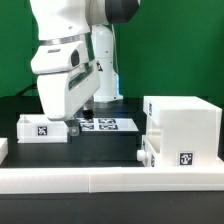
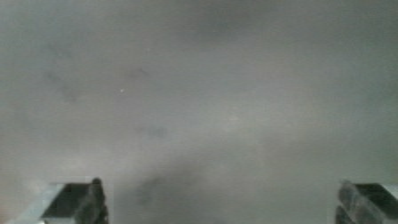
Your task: Assemble drawer
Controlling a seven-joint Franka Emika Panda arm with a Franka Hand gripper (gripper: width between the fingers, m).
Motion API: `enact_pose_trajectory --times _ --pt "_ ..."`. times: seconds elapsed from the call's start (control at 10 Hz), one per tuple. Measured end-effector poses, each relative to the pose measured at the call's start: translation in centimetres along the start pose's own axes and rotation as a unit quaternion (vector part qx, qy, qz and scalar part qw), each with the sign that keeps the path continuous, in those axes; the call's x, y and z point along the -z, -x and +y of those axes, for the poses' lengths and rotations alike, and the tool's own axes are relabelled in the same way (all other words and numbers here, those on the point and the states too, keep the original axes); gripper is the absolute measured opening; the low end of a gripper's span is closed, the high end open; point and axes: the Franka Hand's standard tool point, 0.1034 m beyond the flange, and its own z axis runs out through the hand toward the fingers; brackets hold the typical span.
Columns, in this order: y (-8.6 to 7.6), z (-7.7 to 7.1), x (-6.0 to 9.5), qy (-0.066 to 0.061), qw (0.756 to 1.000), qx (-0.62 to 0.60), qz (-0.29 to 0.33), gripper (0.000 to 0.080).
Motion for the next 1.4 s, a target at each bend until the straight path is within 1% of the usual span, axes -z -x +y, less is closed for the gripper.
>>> enact_pose_trajectory --times 0.3,0.4,0.5,0.6,0.7,0.8,0.9,1.2,1.3,1.4 --pt "-0.1 -0.1 0.0 -0.001 0.995 -0.101 0.003 0.0649" --pt "0.3 -0.2 0.0 0.006 0.991 -0.136 0.004 0.0649" --pt "1.0 -0.8 0.1 0.012 0.984 -0.18 0.004 0.0649" --pt "1.3 -1.3 0.3 0.022 0.972 -0.234 0.007 0.0649" --pt "1.8 -1.9 0.4 0.033 0.964 -0.263 0.011 0.0649" --pt "2.4 -2.5 0.3 0.041 0.954 -0.296 0.015 0.0649" --pt "2.6 -2.8 0.2 0.039 0.949 -0.312 0.014 0.0649" --pt "2.4 -2.9 0.1 0.036 0.92 -0.391 0.02 0.0649" --pt "2.4 -2.9 0.1 0.035 0.919 -0.392 0.02 0.0649" --pt "2.4 -2.9 0.0 0.039 0.921 -0.387 0.019 0.0649"
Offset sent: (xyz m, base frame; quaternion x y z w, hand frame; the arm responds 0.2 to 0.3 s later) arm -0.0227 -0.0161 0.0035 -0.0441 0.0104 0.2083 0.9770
